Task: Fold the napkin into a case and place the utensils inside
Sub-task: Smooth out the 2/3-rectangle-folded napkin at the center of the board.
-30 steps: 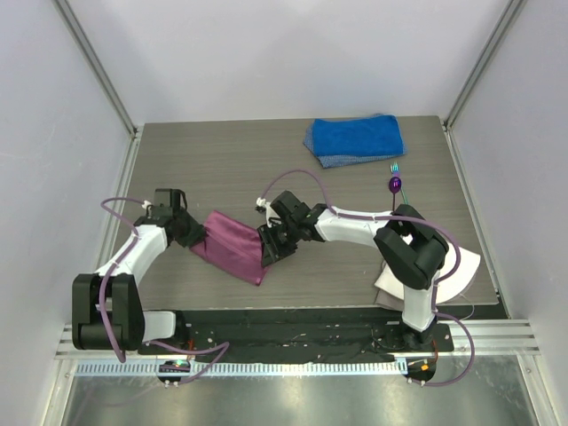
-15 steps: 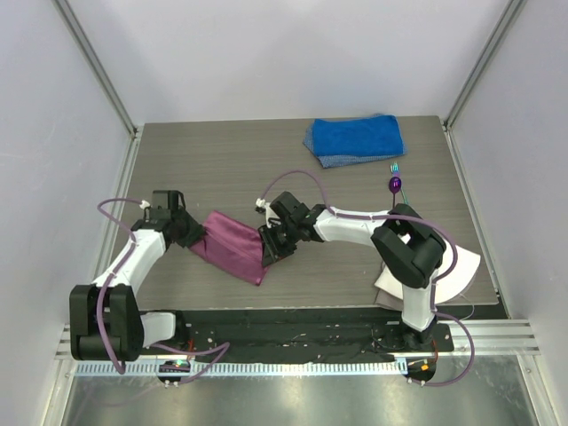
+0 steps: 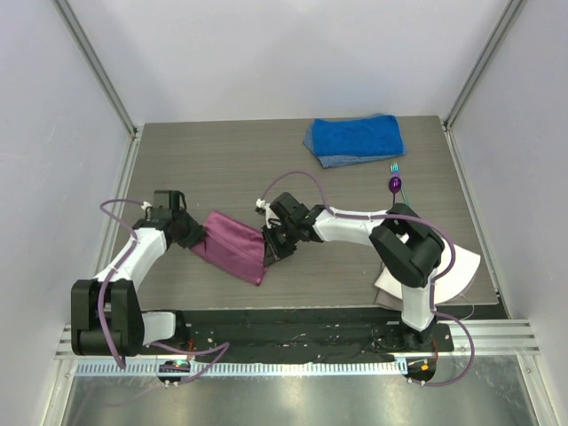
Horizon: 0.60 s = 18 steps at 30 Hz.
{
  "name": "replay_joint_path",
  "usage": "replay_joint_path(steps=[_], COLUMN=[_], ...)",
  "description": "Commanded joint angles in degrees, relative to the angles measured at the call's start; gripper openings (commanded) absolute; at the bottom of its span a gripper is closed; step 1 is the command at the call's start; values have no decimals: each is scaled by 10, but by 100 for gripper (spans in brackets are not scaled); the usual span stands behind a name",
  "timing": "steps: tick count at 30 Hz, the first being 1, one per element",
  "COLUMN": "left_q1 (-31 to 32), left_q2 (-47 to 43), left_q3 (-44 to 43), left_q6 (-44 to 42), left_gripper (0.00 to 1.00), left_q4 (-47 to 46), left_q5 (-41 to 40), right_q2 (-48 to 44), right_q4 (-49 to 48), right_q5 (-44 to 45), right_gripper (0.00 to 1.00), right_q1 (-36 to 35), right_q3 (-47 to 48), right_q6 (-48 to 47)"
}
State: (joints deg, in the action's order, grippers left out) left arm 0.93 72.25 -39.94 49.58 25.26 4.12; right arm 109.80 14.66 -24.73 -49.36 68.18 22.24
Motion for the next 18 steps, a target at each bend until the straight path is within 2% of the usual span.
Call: replay_joint_path(steps=[1,11,18], left_q1=[-5,-6,-7], left_q2=[8,83,97], left_q3=[-13,-43,-42], left_q6=[4,4,-3], left_gripper=[26,23,22], left_q4=[-17,-39,-50], left_q5=[-10,-14,-22], right_q2=[-34,-49,-29], right_q4=[0,12,11], right_q5=[26,53,79], right_gripper=[1,1,1], right_q1=[1,2,10], right_q3=[7,7,7], right_q6=[-5,-12,-21])
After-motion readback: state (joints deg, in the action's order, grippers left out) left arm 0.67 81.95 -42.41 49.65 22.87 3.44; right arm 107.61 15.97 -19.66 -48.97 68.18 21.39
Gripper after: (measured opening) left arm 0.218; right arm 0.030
